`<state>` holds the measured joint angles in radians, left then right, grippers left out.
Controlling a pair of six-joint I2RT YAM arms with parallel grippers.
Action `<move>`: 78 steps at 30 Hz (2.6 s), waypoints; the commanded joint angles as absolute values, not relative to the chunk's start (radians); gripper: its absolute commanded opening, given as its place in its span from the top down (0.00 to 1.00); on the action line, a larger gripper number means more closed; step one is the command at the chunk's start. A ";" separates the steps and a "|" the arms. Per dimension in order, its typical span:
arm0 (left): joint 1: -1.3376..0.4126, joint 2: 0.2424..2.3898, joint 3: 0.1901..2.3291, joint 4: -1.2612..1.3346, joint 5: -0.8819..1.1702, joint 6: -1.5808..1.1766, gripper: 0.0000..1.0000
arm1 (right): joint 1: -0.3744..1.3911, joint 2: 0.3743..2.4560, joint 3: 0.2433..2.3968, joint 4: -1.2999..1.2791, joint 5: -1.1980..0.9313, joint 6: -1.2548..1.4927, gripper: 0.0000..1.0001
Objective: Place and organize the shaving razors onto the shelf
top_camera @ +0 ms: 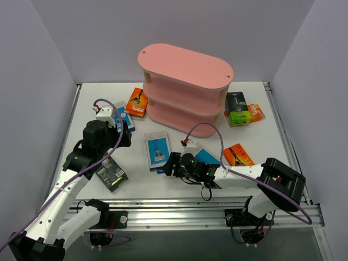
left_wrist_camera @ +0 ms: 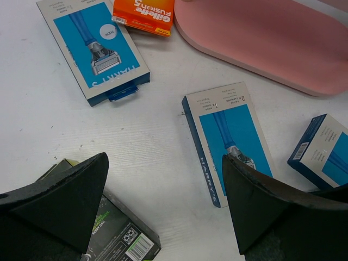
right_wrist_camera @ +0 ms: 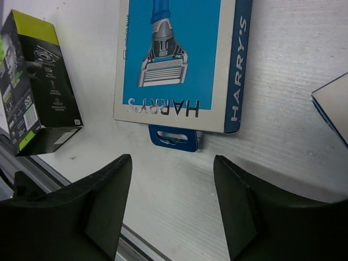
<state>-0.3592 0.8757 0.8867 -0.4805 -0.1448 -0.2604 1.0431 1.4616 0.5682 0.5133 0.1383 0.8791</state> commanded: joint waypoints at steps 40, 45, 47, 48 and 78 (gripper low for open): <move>-0.258 1.239 0.896 -0.109 -0.141 -0.968 0.08 | 0.890 1.111 0.485 0.388 0.039 0.931 0.47; -0.256 1.328 0.914 -0.017 -0.152 -1.055 0.19 | 0.816 1.098 0.514 0.336 -0.001 0.871 0.47; -0.256 1.382 0.929 0.031 -0.149 -1.075 0.29 | 0.792 1.104 0.531 0.325 -0.041 0.856 0.47; -0.258 1.414 0.942 0.056 -0.155 -1.089 0.32 | 0.760 1.114 0.543 0.322 -0.055 0.844 0.46; -0.273 1.839 1.086 0.265 -0.294 -1.189 0.53 | 0.362 1.358 0.635 0.331 -0.426 0.621 0.46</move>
<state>-0.2695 1.8164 1.0409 0.1955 -0.2626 -1.1755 0.3721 1.3457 0.6140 0.3111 -0.3870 0.6483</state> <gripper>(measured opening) 0.475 0.545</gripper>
